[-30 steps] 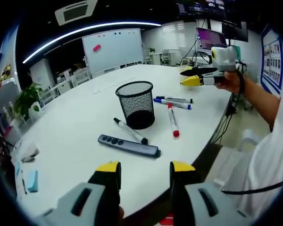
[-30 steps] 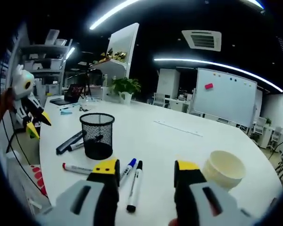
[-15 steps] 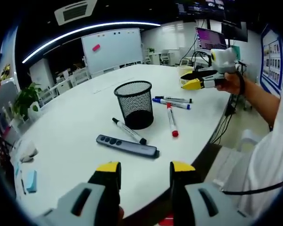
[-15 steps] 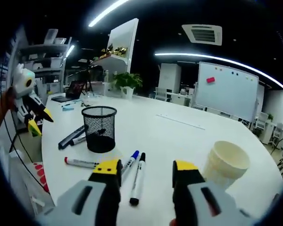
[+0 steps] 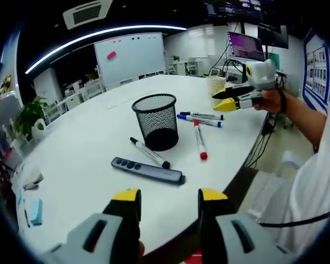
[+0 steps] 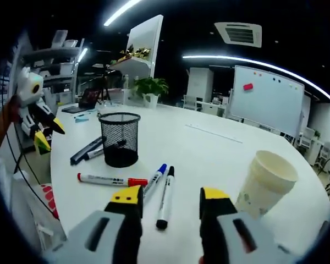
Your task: Place the scattered laser pointers and whiteboard markers into the pen holder and stack the scattered paper cups together
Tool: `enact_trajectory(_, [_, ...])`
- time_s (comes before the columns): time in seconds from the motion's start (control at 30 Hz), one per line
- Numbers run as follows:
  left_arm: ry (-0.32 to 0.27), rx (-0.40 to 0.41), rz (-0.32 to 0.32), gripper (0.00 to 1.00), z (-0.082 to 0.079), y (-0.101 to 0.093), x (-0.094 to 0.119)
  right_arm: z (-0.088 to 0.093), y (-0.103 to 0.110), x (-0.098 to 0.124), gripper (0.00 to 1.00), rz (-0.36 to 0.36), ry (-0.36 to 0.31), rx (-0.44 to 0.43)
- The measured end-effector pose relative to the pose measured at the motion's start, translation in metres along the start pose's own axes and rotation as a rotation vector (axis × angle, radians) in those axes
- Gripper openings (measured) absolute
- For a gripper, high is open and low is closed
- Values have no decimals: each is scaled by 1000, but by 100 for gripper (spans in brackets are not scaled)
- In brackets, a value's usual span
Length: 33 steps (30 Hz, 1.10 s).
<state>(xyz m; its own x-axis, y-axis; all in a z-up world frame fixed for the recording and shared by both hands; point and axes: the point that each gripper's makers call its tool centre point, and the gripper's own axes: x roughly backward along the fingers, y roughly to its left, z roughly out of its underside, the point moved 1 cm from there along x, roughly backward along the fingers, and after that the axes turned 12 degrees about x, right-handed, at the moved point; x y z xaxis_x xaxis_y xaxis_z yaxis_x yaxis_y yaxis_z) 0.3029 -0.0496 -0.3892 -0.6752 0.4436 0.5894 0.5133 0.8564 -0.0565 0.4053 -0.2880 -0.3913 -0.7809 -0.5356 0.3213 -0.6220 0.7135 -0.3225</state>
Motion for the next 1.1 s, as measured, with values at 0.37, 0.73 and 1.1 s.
enact_trajectory(0.37, [1, 1, -1, 42, 1, 1, 1, 5, 3, 0, 36, -8, 5, -6])
enact_trajectory(0.73, [2, 2, -4, 42, 2, 1, 1, 9, 6, 0, 36, -12, 11, -12])
enact_trajectory(1.1, [4, 3, -7, 42, 3, 0, 2, 13, 10, -2, 36, -21, 21, -5])
